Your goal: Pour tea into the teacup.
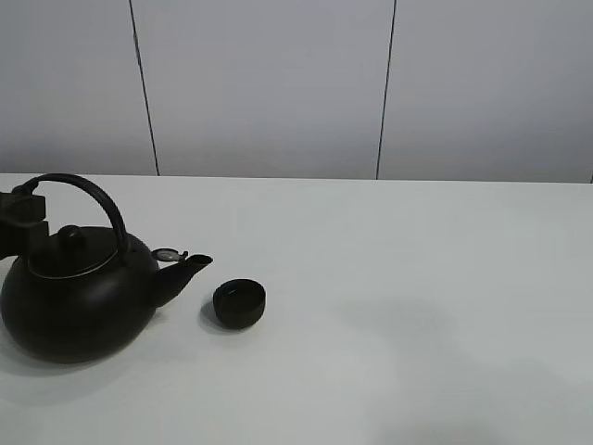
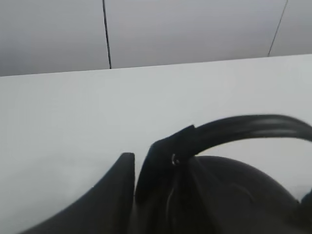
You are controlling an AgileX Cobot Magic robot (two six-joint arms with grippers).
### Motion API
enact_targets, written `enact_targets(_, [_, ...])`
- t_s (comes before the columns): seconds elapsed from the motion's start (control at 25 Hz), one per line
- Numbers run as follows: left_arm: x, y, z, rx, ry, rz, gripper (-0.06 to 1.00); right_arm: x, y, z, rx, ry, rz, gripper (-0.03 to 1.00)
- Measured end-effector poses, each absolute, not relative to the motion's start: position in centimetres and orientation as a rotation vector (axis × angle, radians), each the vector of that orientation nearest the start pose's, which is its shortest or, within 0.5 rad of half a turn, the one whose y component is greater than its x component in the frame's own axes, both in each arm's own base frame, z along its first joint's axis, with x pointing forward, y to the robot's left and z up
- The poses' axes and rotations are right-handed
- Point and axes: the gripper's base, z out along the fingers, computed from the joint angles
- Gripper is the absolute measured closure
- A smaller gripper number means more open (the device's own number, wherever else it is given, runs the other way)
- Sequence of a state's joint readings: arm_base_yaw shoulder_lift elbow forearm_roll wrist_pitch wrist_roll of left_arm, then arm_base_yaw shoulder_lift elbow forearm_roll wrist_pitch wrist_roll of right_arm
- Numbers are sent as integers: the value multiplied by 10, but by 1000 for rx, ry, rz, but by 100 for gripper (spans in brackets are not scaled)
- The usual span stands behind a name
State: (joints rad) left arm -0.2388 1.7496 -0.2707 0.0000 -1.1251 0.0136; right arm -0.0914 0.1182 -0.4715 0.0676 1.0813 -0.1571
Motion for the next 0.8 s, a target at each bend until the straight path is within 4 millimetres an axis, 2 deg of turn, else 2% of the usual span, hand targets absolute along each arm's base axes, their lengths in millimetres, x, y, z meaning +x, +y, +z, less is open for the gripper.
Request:
enact_targets(0.12, [236,-57,128,208,1820,-176,63,15,4,267,-71,2209,-55,49])
enact_targets(0.28, [231,-58,128,203,1824,-201,61,15,4,267,-71,2209,-55,49])
enact_targets(0.64, [196,-43,131,153,1858,-155,60,15,4,267,-71,2209,-55,49])
enact_targets(0.8, [201,-43,131,106,1881,-160,60,15,4,267,-71,2209,-55,49])
